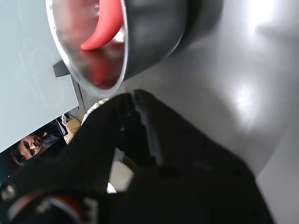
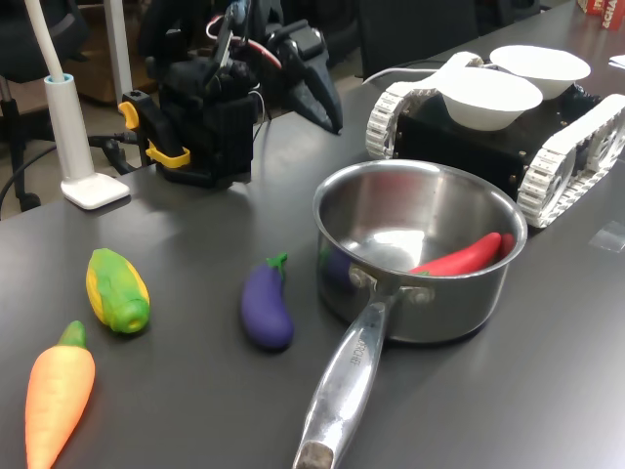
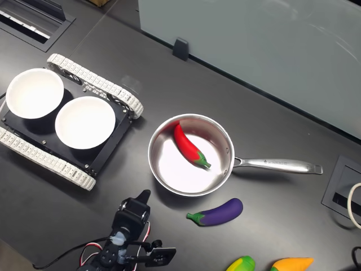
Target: Pick up the chilli and place them in the pan
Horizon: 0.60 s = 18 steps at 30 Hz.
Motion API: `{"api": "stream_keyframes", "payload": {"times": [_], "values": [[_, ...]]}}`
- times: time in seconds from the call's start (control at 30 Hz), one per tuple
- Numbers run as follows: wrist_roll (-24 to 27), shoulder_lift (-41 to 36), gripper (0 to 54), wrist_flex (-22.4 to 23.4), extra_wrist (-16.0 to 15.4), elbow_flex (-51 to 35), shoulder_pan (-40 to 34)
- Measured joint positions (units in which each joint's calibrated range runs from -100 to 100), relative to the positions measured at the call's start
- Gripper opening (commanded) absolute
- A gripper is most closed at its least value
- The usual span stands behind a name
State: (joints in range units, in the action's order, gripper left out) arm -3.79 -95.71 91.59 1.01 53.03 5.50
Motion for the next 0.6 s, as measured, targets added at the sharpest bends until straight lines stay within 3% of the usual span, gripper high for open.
{"api": "stream_keyframes", "payload": {"times": [0.6], "values": [[-0.4,0.1,0.1,-3.8,-1.1,15.3,-0.2]]}}
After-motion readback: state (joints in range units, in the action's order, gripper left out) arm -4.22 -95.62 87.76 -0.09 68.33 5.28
